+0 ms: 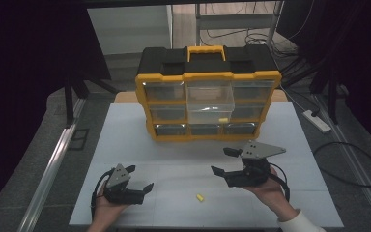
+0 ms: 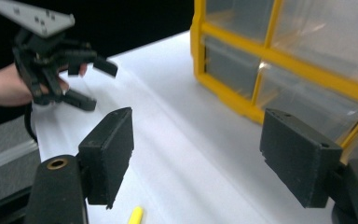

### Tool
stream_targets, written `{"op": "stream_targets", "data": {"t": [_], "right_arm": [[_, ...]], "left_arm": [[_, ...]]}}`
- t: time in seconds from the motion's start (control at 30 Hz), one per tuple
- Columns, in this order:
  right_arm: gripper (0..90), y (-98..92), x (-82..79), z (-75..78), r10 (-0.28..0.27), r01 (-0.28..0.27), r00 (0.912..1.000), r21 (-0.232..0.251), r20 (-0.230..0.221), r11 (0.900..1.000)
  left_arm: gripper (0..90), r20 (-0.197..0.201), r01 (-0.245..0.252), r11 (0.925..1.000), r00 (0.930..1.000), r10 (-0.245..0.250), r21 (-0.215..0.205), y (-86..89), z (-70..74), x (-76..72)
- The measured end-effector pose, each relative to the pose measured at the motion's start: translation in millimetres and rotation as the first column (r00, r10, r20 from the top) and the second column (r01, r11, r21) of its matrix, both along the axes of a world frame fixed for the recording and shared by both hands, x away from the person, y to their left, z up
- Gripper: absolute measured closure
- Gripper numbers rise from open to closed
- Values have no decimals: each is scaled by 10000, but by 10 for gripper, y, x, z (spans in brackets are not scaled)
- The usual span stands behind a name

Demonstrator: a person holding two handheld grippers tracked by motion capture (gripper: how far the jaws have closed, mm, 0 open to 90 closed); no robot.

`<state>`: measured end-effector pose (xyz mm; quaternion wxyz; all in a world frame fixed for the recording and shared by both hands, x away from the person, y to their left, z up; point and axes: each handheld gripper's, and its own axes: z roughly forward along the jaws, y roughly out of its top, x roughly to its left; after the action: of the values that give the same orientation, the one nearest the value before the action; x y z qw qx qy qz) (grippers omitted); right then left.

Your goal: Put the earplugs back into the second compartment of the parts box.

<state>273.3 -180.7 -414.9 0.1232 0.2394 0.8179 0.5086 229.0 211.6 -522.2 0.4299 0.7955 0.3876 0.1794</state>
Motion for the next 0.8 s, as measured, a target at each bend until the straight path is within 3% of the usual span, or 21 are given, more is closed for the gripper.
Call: {"op": "stream_targets", "data": {"t": [0.23, 0.53, 0.7, 0.8], "right_arm": [[259, 101, -1, -115, 394, -415, 9984, -528, -404, 9977], [252, 246, -13, -274, 802, -902, 9934, -1270, -819, 9878], [250, 298, 2, -360, 899, -1086, 9887, -1599, -1203, 9811], [250, 350, -8, -424, 961, -1223, 9860, -1999, -1360, 9722]], "left_arm": [[68, -38, 34, 10000, 10000, -34, -2, -3, -4, -1], [68, -36, 57, 10000, 10000, -57, -39, 0, 0, -4], [68, -42, 44, 10000, 10000, -44, -67, 4, 1, -3], [68, -50, 40, 10000, 10000, -40, -73, 5, 0, -2]]}}
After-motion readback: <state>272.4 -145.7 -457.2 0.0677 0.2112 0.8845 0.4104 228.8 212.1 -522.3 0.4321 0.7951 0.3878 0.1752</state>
